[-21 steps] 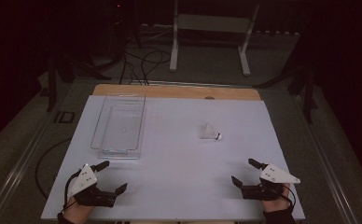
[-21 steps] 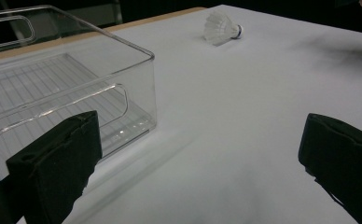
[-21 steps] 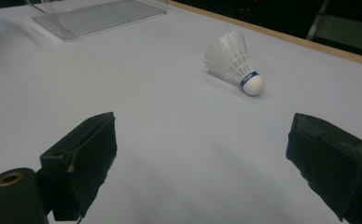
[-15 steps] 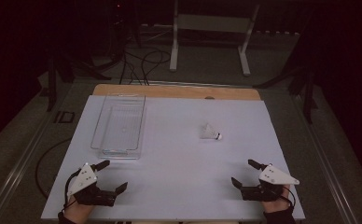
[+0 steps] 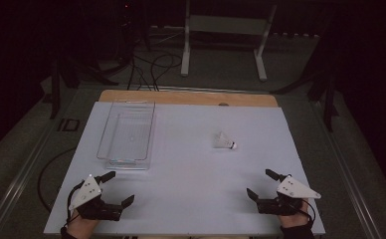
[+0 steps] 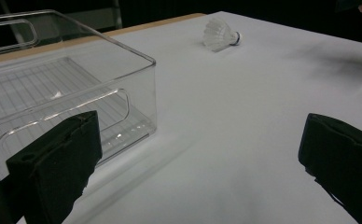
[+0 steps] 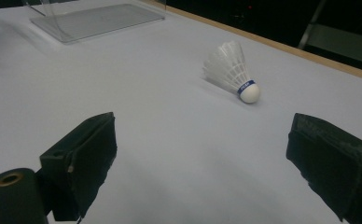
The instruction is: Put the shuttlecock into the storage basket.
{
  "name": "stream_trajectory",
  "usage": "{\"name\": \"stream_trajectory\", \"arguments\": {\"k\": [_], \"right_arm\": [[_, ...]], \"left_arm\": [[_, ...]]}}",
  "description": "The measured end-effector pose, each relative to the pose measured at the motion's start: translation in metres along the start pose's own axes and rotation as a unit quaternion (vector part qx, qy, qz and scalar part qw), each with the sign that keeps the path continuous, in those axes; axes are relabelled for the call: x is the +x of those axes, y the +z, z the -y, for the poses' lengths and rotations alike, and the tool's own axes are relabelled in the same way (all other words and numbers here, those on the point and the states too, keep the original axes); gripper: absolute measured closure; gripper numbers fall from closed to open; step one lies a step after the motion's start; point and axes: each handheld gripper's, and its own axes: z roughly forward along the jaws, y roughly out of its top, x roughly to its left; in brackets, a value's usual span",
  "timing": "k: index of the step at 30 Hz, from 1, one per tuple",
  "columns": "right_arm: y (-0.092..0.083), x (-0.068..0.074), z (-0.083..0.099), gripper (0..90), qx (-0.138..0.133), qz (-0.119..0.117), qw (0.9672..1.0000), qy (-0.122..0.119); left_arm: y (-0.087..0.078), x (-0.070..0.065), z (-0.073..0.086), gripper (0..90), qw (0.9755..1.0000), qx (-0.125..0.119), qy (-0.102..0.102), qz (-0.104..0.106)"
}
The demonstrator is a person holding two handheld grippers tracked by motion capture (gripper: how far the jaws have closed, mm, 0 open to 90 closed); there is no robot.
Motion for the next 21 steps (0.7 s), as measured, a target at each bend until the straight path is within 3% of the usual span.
{"name": "stream_trajectory", "arguments": {"k": [9, 10, 15, 20, 21], "right_arm": [[-0.010, 0.003, -0.019, 8.4, -0.007, -0.003, 1.0000, -0.004], [-0.012, 0.003, -0.022, 7.9, -0.005, -0.012, 0.9999, 0.000], [-0.018, 0.002, -0.038, 7.5, 0.003, -0.017, 0.9998, -0.009], [-0.022, -0.003, -0.050, 7.6, 0.008, -0.015, 0.9997, -0.016], [-0.023, -0.006, -0.057, 7.5, 0.020, -0.012, 0.9995, -0.022]], "left_arm": [[0.001, -0.001, 0.000, 0.2, 1.0000, 0.005, 0.001, 0.003], [0.001, -0.001, 0.000, 0.2, 1.0000, 0.005, 0.001, 0.003], [0.001, -0.001, -0.001, 0.2, 1.0000, 0.004, 0.002, 0.003], [0.001, -0.002, -0.001, 0.2, 1.0000, 0.005, 0.002, 0.003], [0.001, -0.002, -0.001, 0.2, 1.0000, 0.005, 0.002, 0.004]]}}
